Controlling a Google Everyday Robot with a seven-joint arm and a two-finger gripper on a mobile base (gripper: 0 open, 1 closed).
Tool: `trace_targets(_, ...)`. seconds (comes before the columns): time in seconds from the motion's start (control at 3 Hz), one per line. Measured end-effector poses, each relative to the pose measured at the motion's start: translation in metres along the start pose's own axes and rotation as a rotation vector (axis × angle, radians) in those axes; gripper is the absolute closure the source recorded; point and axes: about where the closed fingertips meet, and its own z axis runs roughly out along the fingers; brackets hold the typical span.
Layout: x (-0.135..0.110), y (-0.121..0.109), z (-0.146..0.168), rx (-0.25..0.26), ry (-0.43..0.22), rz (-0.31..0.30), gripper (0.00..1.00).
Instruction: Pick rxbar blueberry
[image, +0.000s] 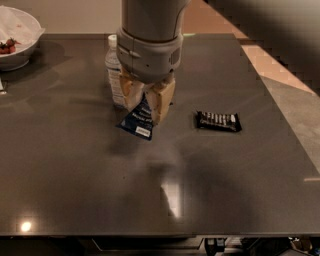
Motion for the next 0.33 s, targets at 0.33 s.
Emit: trace_targets(0.33, -0.0001, -0.0088, -0.0018, 0.036, 0.01, -0.003, 1.0)
